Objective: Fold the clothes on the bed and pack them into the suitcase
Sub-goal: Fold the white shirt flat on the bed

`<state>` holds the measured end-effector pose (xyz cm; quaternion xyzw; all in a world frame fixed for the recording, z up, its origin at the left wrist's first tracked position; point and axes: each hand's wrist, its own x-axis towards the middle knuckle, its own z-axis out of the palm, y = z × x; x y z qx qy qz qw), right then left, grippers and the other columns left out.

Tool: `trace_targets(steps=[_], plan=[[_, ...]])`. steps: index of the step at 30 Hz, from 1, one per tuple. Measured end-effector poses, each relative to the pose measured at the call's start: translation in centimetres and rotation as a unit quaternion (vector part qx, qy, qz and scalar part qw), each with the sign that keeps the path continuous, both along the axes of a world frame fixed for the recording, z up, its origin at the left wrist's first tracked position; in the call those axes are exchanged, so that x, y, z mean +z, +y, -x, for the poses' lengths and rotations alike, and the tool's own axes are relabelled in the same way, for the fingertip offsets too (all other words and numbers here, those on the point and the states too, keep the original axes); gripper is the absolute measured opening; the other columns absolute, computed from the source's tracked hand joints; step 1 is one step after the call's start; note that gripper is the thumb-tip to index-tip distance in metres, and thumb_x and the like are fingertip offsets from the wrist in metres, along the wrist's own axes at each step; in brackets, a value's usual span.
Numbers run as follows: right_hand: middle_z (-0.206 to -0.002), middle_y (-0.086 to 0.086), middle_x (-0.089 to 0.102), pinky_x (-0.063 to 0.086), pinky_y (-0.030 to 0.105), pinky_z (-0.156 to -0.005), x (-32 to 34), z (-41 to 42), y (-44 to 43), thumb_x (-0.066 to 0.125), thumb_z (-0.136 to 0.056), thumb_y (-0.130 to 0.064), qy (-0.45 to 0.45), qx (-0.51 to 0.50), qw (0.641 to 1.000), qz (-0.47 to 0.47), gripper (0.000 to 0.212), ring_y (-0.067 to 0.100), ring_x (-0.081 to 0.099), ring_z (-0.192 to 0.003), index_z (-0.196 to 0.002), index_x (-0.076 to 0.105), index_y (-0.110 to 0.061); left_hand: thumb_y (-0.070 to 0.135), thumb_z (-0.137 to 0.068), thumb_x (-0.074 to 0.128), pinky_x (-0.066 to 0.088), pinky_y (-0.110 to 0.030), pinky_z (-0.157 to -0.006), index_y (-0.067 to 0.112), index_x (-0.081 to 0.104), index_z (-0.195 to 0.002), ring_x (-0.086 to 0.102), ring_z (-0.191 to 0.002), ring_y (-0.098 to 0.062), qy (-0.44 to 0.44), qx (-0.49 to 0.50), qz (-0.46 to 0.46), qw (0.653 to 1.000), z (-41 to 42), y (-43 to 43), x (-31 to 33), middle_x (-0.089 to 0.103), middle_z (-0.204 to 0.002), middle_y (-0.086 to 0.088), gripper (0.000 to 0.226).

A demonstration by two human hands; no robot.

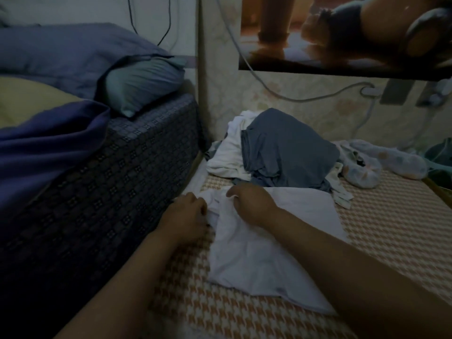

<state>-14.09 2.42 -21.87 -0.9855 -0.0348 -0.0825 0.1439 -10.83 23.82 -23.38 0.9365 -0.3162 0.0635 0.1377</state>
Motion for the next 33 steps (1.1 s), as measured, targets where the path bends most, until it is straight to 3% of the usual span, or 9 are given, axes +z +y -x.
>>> trace_targets(steps=[3, 8, 12, 17, 22, 25, 27, 30, 33], plan=[[-0.144, 0.005, 0.048, 0.036, 0.028, -0.103, 0.1, -4.2, 3.2, 0.049, -0.097, -0.015, 0.061, 0.035, 0.997, 0.024, 0.041, 0.023, 0.048, -0.127, -0.138, 0.053, -0.02, 0.038, -0.083, 0.058, 0.05, -0.037, -0.074, 0.032, 0.06, -0.113, 0.051, -0.1, -0.024, -0.019, -0.028, -0.001, 0.999, -0.5, 1.6, -1.4, 0.052, -0.112, 0.001, 0.031], [-0.15, 0.013, 0.038, 0.031, 0.035, -0.111, -1.6, -8.2, 6.4, 0.047, -0.101, -0.023, 0.1, 0.079, 0.989, 0.078, 0.054, 0.029, 0.042, -0.133, -0.151, 0.029, -0.016, 0.02, -0.079, 0.053, 0.05, -0.034, -0.059, 0.027, 0.073, -0.097, 0.056, -0.08, -0.02, -0.046, 0.001, 0.056, 0.997, -1.7, 4.7, 0.1, 0.062, -0.086, 0.001, 0.028], [-0.15, 0.013, 0.038, 0.032, 0.035, -0.111, -2.8, -9.5, 7.4, 0.052, -0.096, -0.03, 0.118, 0.057, 0.983, 0.13, 0.062, 0.03, 0.041, -0.133, -0.152, 0.028, -0.019, 0.023, -0.086, 0.054, 0.043, -0.026, -0.054, 0.009, 0.055, -0.057, 0.055, -0.064, -0.016, 0.141, 0.075, 0.096, 0.982, -1.8, 6.0, -0.4, 0.057, -0.073, -0.004, 0.032], [-0.153, 0.012, 0.035, 0.034, 0.037, -0.112, -1.9, -9.7, 9.3, 0.057, -0.093, -0.02, 0.138, 0.06, 0.989, -0.018, 0.066, 0.03, 0.039, -0.137, -0.152, 0.028, -0.014, 0.031, -0.094, 0.055, 0.044, -0.03, -0.08, 0.004, 0.049, -0.122, 0.057, -0.101, -0.033, 0.126, 0.171, 0.11, 0.971, -2.0, 4.6, -1.5, 0.05, -0.121, -0.018, 0.04], [-0.098, 0.007, 0.07, 0.052, 0.033, -0.083, 0.6, -8.3, 7.6, 0.058, -0.084, 0.0, 0.038, 0.031, 0.982, -0.185, 0.021, 0.021, 0.063, -0.089, -0.092, 0.074, -0.012, 0.012, -0.087, 0.058, 0.052, -0.037, -0.081, 0.01, 0.052, -0.115, 0.061, -0.099, -0.03, 0.124, 0.21, 0.229, 0.942, -1.8, 3.3, -0.2, 0.063, -0.112, -0.014, 0.029], [-0.069, -0.002, 0.058, 0.045, 0.025, -0.065, 2.6, -6.5, 4.3, 0.061, -0.076, 0.011, -0.02, -0.004, 0.957, -0.291, 0.032, 0.009, 0.053, -0.065, -0.062, 0.059, -0.018, 0.008, -0.083, 0.061, 0.053, -0.033, -0.074, 0.024, 0.055, -0.109, 0.06, -0.093, -0.016, 0.047, 0.125, 0.362, 0.923, -0.8, 1.2, 2.7, 0.061, -0.105, 0.0, 0.031], [-0.066, -0.002, 0.055, 0.044, 0.021, -0.064, 3.4, -4.6, 1.5, 0.065, -0.074, 0.014, -0.041, -0.019, 0.947, -0.317, 0.036, 0.006, 0.051, -0.064, -0.059, 0.055, -0.017, 0.004, -0.081, 0.064, 0.05, -0.021, -0.068, 0.028, 0.056, -0.11, 0.06, -0.085, -0.004, 0.119, 0.005, 0.435, 0.893, 0.5, -0.9, 4.8, 0.06, -0.1, 0.007, 0.039], [-0.069, -0.005, 0.06, 0.044, 0.019, -0.066, 3.7, -1.4, -3.9, 0.058, -0.074, 0.013, 0.025, -0.039, 0.976, -0.212, 0.04, 0.003, 0.054, -0.066, -0.062, 0.06, -0.025, 0.003, -0.079, 0.071, 0.053, -0.022, -0.067, 0.029, 0.06, -0.118, 0.065, -0.087, -0.009, 0.297, -0.155, 0.333, 0.881, 3.0, -3.9, 5.8, 0.06, -0.109, 0.011, 0.048], [-0.1, 0.001, 0.06, 0.04, 0.025, -0.078, 3.2, 1.3, -7.8, 0.051, -0.077, 0.01, 0.068, -0.102, 0.984, -0.131, 0.038, 0.018, 0.057, -0.099, -0.083, 0.065, -0.024, 0.004, -0.083, 0.07, 0.059, -0.031, -0.074, 0.031, 0.067, -0.108, 0.067, -0.092, -0.011, 0.359, -0.158, 0.293, 0.872, 3.7, -5.5, 4.4, 0.063, -0.116, 0.011, 0.038]])
